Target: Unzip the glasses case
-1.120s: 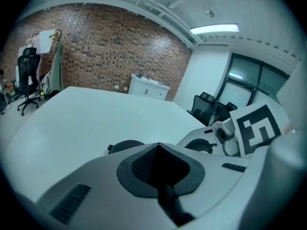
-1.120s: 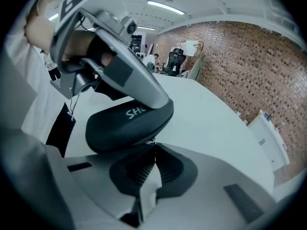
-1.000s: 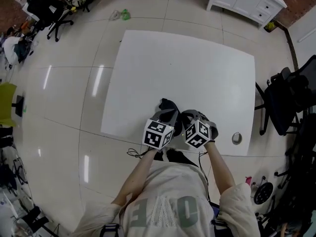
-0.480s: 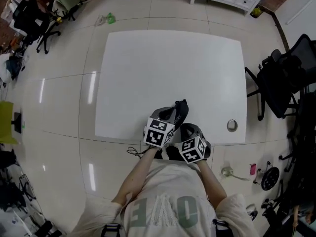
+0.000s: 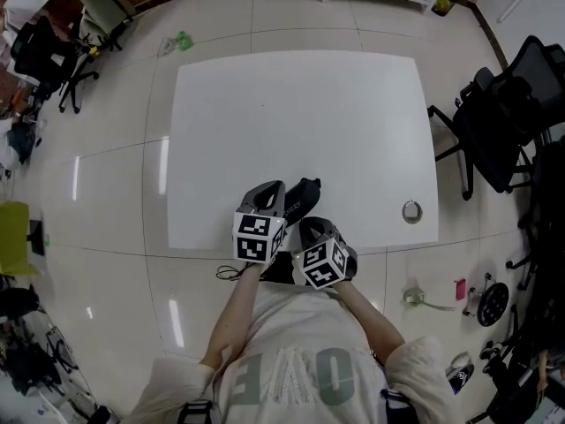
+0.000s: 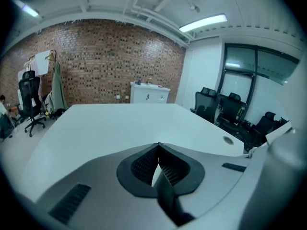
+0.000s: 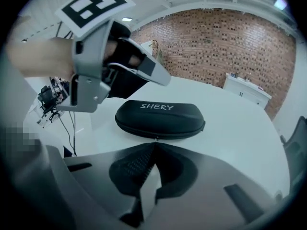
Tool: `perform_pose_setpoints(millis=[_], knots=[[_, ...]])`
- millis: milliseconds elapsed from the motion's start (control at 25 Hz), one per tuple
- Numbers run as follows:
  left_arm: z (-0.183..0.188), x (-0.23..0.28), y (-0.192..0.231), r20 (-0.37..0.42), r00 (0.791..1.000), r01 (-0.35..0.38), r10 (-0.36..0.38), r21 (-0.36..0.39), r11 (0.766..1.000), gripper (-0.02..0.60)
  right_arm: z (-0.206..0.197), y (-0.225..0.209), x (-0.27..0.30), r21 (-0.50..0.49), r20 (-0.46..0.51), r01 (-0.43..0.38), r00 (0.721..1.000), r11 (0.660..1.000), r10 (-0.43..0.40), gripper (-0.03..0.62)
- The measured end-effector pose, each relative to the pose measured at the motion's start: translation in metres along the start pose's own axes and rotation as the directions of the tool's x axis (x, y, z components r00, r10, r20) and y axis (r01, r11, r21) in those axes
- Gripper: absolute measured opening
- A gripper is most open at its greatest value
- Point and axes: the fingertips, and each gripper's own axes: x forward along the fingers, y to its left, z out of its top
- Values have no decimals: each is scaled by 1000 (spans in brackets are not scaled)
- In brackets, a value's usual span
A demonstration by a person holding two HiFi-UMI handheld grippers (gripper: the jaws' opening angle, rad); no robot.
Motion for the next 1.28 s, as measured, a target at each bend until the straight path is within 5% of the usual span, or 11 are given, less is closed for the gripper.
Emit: perform_pose_setpoints(millis=[200, 480, 720, 1040, 1280], knots=[[-15, -4, -9, -57, 998, -11, 11, -12, 1000, 5, 11, 9, 12, -30, -3, -14, 1000, 999, 14, -2], [-22, 6, -9, -127, 989, -55, 79, 187, 981, 5, 16, 12, 16, -57, -9, -56, 998, 997, 55, -2], [-25, 6, -8, -138, 989, -27, 49, 161, 987, 5, 11, -45, 14, -61, -15, 24, 1000, 998, -25, 0], [-20, 11, -5, -135, 990, -31, 51, 148, 989, 5, 36, -85, 31, -336, -48, -54, 998, 940, 40, 0], [4, 21, 30, -36, 987, -143, 155, 219, 965, 5, 18, -55, 0, -178, -8, -12, 1000, 984, 11, -2]])
